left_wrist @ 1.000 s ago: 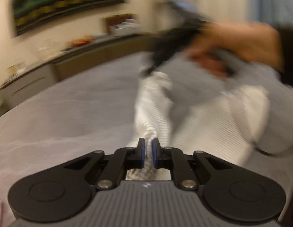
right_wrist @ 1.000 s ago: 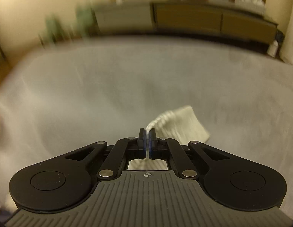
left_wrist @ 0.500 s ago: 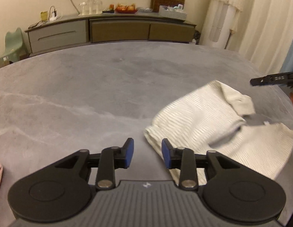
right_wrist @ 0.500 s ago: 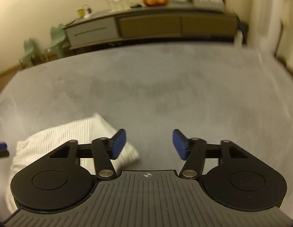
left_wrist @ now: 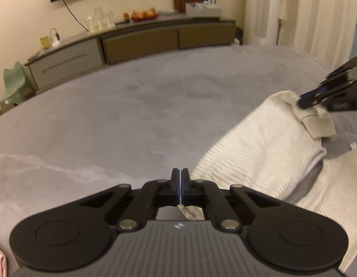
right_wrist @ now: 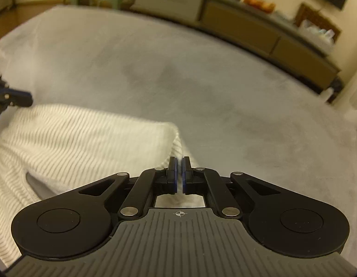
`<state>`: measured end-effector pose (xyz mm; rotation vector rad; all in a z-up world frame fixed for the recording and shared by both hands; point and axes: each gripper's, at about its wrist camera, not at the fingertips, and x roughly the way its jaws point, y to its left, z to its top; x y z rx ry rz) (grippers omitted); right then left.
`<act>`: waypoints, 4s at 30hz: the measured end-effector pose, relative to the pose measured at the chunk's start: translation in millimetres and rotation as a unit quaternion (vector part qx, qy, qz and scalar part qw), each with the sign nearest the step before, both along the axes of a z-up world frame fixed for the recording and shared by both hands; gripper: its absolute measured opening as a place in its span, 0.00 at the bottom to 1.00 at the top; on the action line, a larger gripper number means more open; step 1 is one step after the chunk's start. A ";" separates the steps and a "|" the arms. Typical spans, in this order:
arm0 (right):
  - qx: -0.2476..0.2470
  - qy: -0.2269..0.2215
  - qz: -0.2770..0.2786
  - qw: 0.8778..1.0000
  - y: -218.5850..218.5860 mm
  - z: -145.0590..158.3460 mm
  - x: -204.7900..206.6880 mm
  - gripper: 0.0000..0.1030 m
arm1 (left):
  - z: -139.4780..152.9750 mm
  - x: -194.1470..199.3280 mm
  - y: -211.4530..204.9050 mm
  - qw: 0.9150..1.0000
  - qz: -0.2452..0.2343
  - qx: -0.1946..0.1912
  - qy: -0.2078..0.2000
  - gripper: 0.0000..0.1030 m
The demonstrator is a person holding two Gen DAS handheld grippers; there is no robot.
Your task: Fold clothes
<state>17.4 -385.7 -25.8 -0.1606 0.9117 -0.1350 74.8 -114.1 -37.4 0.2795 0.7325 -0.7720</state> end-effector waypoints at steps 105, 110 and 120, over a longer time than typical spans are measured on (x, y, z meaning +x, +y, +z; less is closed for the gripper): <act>0.405 -0.107 -0.313 0.853 -62.7 -27.0 -181.2 0.52 | -70.8 -3.2 38.1 0.824 0.145 -0.288 0.465 0.79; 0.407 -0.109 -0.328 0.846 -63.6 -28.9 -162.9 0.45 | -67.3 9.9 42.5 0.824 0.164 -0.312 0.445 0.75; 0.401 -0.110 -0.333 0.846 -50.6 -21.7 -181.3 0.47 | -64.4 7.2 36.0 0.833 0.157 -0.307 0.433 0.72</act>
